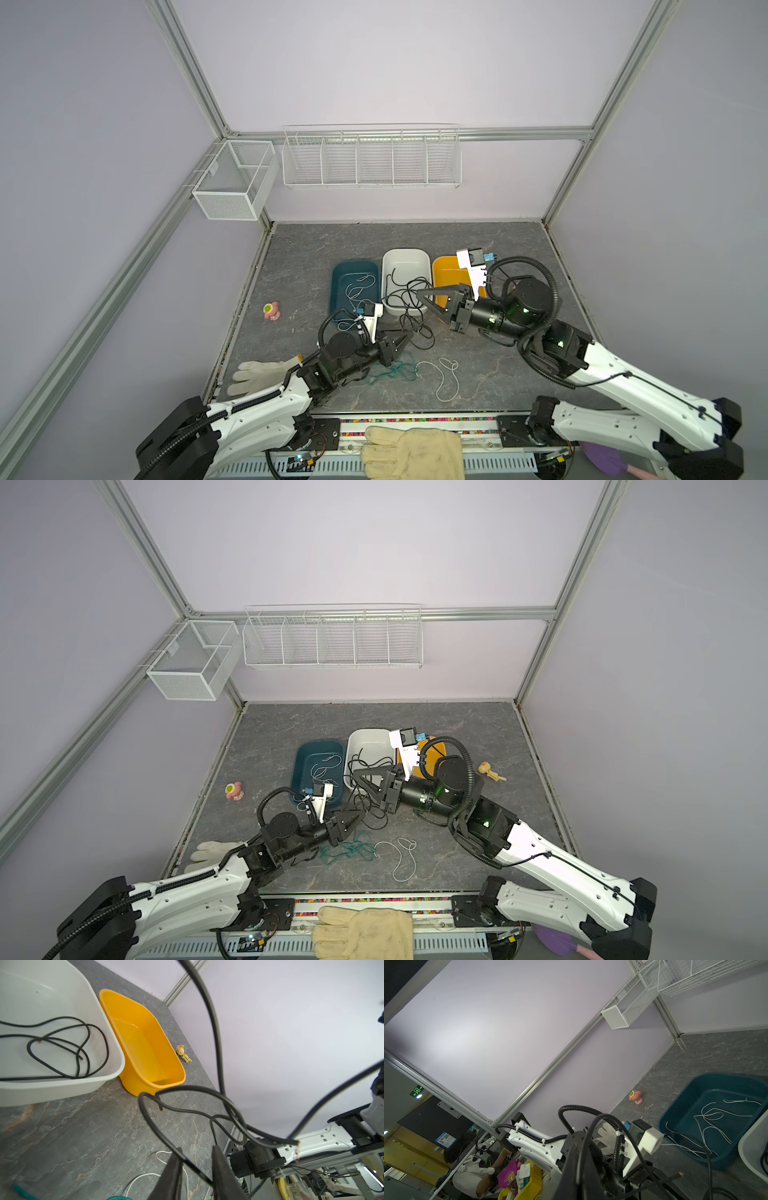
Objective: Untangle the cables
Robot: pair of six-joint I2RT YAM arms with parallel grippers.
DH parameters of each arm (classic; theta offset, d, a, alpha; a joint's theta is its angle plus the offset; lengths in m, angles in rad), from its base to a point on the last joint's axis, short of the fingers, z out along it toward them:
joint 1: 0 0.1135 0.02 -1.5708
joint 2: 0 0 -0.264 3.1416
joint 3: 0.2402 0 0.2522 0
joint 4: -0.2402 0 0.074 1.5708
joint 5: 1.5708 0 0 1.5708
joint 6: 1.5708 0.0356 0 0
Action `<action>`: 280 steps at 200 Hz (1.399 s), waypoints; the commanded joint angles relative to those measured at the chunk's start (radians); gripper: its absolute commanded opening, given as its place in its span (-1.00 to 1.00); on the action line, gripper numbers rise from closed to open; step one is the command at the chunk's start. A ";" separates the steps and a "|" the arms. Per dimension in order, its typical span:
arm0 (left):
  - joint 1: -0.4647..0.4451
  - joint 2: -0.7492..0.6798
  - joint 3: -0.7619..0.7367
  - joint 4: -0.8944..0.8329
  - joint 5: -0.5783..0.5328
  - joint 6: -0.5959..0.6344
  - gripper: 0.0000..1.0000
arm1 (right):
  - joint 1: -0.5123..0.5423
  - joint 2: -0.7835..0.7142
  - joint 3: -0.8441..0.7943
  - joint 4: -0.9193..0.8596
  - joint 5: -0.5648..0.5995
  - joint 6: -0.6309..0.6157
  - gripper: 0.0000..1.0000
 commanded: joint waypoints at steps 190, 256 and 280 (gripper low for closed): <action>-0.003 -0.105 -0.001 -0.459 -0.220 0.033 -1.00 | 0.003 -0.190 0.085 -0.305 0.222 -0.214 -0.88; -0.003 -0.174 -0.017 -0.602 -0.290 0.035 -1.00 | -0.001 -0.247 0.162 -0.454 0.311 -0.279 -0.88; -0.002 -0.202 -0.029 -0.642 -0.315 0.033 -1.00 | -0.001 -0.272 0.177 -0.501 0.372 -0.293 -0.88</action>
